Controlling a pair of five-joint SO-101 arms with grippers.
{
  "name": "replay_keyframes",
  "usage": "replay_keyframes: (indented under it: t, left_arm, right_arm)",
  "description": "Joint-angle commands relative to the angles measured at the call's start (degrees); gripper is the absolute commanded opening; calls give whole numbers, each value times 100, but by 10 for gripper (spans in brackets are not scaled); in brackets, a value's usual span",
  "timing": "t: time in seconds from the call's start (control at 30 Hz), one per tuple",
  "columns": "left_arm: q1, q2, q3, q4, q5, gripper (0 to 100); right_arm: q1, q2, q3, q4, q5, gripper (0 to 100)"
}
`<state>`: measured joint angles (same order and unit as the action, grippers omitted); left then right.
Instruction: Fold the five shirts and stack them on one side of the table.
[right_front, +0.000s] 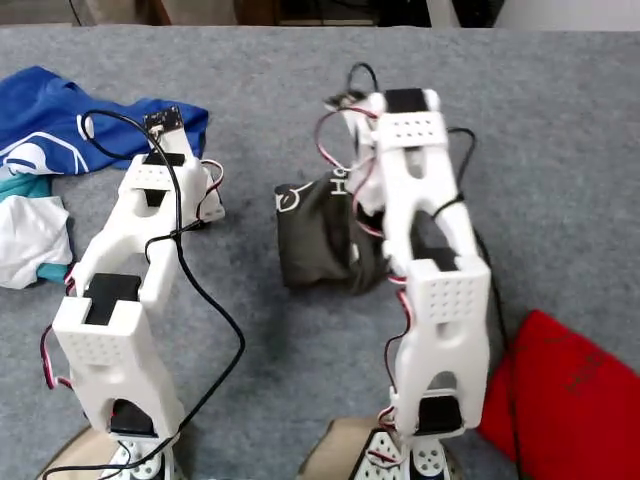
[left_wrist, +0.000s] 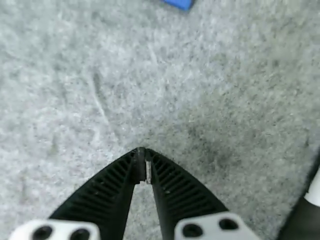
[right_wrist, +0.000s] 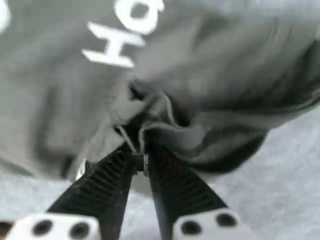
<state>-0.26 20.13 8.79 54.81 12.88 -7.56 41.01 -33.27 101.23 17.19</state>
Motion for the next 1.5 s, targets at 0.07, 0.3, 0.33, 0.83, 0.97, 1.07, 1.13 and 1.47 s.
replay_keyframes:
  t: [0.07, 0.3, 0.33, 0.83, 0.97, 1.07, 1.13, 1.47]
  left_arm:
    - [-79, -295, -26, -88, -62, 19]
    - [-79, -295, -26, -88, -62, 19]
    - [-70, -295, -26, -88, -62, 19]
    - [-53, -295, -26, -88, -62, 19]
    - [-53, -295, -26, -88, -62, 19]
    - [-62, -295, -26, -88, -62, 19]
    - [-62, -295, -26, -88, -62, 19]
    - [-53, -295, -26, -88, -62, 19]
  right_arm:
    - [875, -1068, 1138, 53, 413, 5]
    - [2053, -1534, 1727, -281, 800, 5]
    - [2062, -1552, 1719, -281, 800, 5]
    - [-391, -787, -945, -229, -211, 5]
    - [-611, 13, -1587, -202, -369, 5]
    - [-646, 426, -1947, -167, -369, 5]
    - [-629, 629, -2149, 9, -360, 5]
    - [-40, 681, -1868, 114, -343, 5]
